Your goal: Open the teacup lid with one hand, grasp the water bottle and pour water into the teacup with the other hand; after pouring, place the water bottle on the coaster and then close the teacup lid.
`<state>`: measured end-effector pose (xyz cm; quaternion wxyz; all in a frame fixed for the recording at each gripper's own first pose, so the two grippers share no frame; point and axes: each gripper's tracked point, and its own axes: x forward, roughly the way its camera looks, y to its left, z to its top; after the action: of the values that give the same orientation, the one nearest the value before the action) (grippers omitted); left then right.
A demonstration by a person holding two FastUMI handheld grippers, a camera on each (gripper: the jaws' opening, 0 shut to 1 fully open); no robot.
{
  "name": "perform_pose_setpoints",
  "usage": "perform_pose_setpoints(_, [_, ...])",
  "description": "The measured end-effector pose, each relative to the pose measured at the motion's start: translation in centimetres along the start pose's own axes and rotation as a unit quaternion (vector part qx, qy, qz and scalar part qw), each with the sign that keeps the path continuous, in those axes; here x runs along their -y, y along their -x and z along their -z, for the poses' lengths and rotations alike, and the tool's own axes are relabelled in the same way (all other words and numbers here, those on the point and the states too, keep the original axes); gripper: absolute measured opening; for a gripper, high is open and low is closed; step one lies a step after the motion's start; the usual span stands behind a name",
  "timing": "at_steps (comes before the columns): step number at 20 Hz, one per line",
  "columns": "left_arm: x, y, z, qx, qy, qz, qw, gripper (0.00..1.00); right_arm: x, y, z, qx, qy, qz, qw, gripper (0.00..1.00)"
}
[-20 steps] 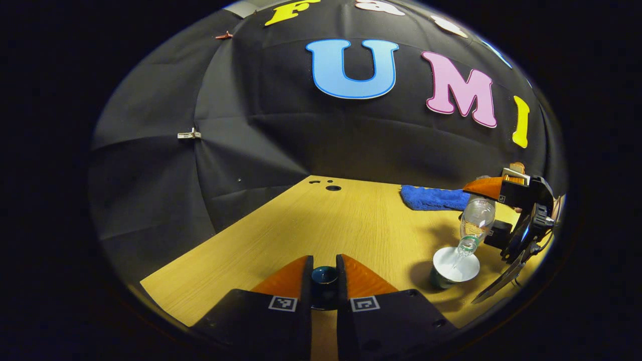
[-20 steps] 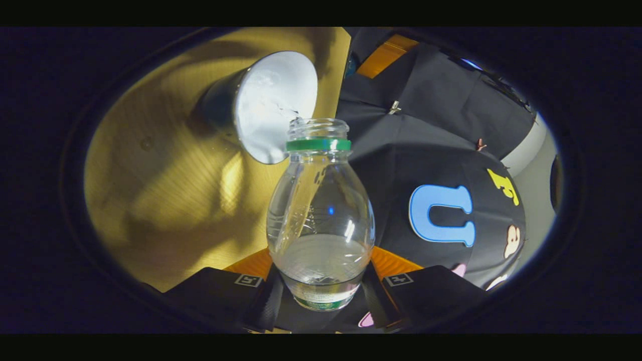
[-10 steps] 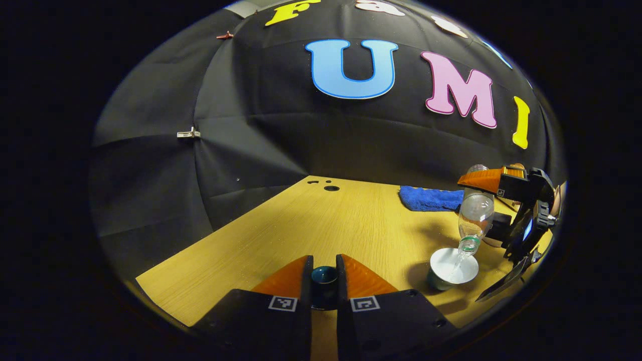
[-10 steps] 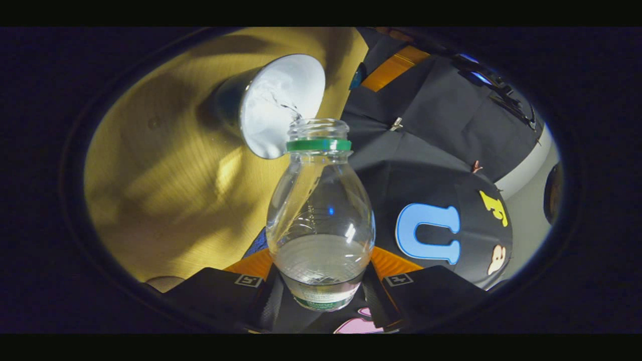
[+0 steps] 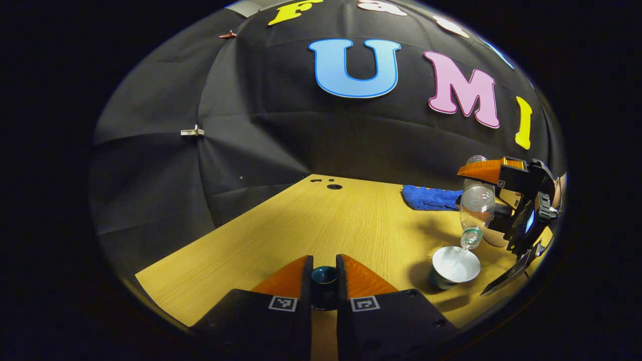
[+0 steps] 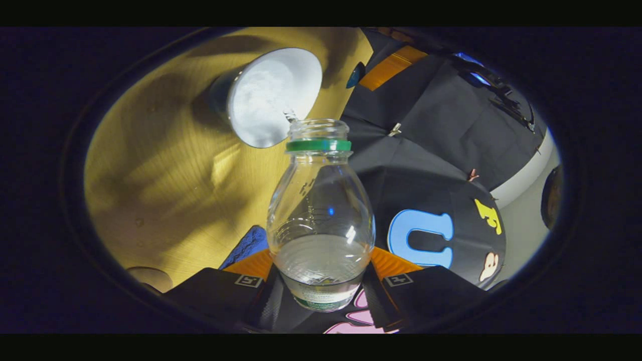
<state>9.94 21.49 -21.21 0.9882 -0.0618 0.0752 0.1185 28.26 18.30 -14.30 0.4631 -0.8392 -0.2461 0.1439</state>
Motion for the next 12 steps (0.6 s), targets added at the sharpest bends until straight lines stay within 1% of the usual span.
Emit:
perform_pose_setpoints(1, [-0.01, 0.03, 0.14, -0.001, 0.007, -0.002, 1.000, 0.24, 0.09, 0.08, -0.06, 0.002, 0.003, 0.001, 1.000, 0.73])
perform_pose_setpoints(2, [-0.07, 0.08, 0.14, 0.000, 0.011, -0.004, 1.000, 0.21, 0.03, 0.02, 0.02, 0.003, 0.004, 0.001, 1.000, 0.73])
perform_pose_setpoints(3, [-0.13, 0.21, 0.16, 0.000, 0.014, -0.005, 1.000, 0.24, -0.03, 0.01, 0.04, 0.003, 0.004, -0.001, 1.000, 0.73])
perform_pose_setpoints(4, [-0.16, 0.29, 0.14, 0.000, 0.014, -0.007, 1.000, 0.21, 0.06, -0.04, 0.00, 0.002, 0.005, 0.000, 1.000, 0.72])
perform_pose_setpoints(5, [-0.16, 0.28, 0.11, 0.000, 0.014, -0.007, 1.000, 0.24, 0.19, -0.03, -0.02, 0.003, 0.004, 0.000, 1.000, 0.72])
perform_pose_setpoints(6, [-0.13, 0.29, 0.11, 0.000, 0.014, -0.007, 1.000, 0.24, 0.33, -0.12, -0.14, 0.003, 0.003, 0.003, 1.000, 0.72])
perform_pose_setpoints(7, [-0.09, 0.32, 0.07, 0.000, 0.013, -0.007, 1.000, 0.24, 0.45, -0.10, -0.34, 0.005, 0.003, 0.004, 1.000, 0.72])
perform_pose_setpoints(8, [-0.11, 0.36, 0.17, 0.001, 0.011, -0.007, 1.000, 0.21, 0.59, -0.27, -0.58, 0.008, 0.004, 0.006, 1.000, 0.72])
perform_pose_setpoints(9, [-0.07, 0.38, 0.15, 0.002, 0.009, -0.007, 1.000, 0.21, 0.68, -0.24, -0.74, 0.009, 0.006, 0.007, 1.000, 0.72])
perform_pose_setpoints(10, [-0.09, 0.38, 0.09, 0.002, 0.007, -0.007, 1.000, 0.24, 0.65, -0.28, -0.83, 0.010, 0.007, 0.007, 1.000, 0.72])
perform_pose_setpoints(12, [-0.11, 0.49, 0.07, 0.003, 0.005, -0.008, 1.000, 0.24, 0.67, -0.19, -0.88, 0.011, 0.008, 0.008, 1.000, 0.72])
